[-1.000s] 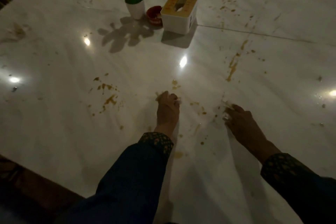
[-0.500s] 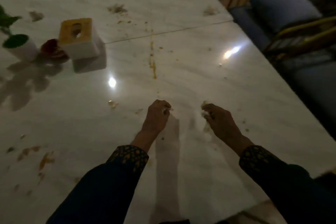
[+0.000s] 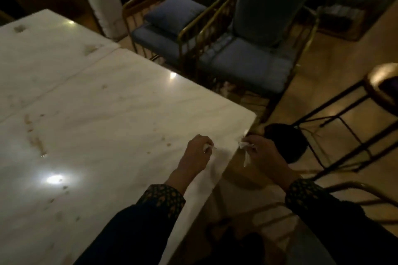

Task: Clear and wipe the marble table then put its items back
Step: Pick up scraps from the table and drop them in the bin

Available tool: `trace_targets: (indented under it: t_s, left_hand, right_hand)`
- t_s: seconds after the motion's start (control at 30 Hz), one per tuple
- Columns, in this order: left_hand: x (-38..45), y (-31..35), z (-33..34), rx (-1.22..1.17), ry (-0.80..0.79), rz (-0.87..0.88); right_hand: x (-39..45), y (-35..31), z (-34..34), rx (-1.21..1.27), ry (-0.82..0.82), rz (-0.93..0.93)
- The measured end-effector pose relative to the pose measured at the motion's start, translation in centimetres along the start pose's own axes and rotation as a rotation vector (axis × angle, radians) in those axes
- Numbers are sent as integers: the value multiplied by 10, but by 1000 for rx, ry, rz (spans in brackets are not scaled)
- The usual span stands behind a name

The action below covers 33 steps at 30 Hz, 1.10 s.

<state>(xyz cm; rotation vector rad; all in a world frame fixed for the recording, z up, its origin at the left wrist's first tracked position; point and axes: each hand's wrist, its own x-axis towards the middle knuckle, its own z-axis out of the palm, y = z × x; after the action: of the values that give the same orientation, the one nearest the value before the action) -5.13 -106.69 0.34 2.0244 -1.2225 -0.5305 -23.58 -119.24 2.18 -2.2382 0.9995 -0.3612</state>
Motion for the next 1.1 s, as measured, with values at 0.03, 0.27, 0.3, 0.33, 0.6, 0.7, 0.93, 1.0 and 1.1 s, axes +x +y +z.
trace_targets:
  t_s: [0.03,0.27,0.3,0.33,0.6,0.7,0.93,1.0,1.1]
  left_hand:
    - [10,17,18,14,-34,14]
    - [57,121,135,46,-224,66]
    - [61,128,149,79,-266,82]
    - [64,136,163,101,-304,99]
    - [92,197,239,89,-395,119]
    - [103,207,257,105,-444,134]
    - [150,211,286,128,-527,111]
    - [171,208,295,132,-521,86]
    - [209,198,311,122,-523,24]
  right_hand:
    - [-4,18,-19,-5,24,36]
    - [-39,140,-137,-9,232,214]
    - [-47,152,-148,-4,269,250]
    - [-55,163,-157,1,282,291]
    - [-95,215,-189,40,338,449]
    - [-91,227,-192,80,344,481]
    - [-53,270,-187,107,282,594]
    - [-32,284,-185,121,241,602]
    - [5,306,-185,140,204,600]
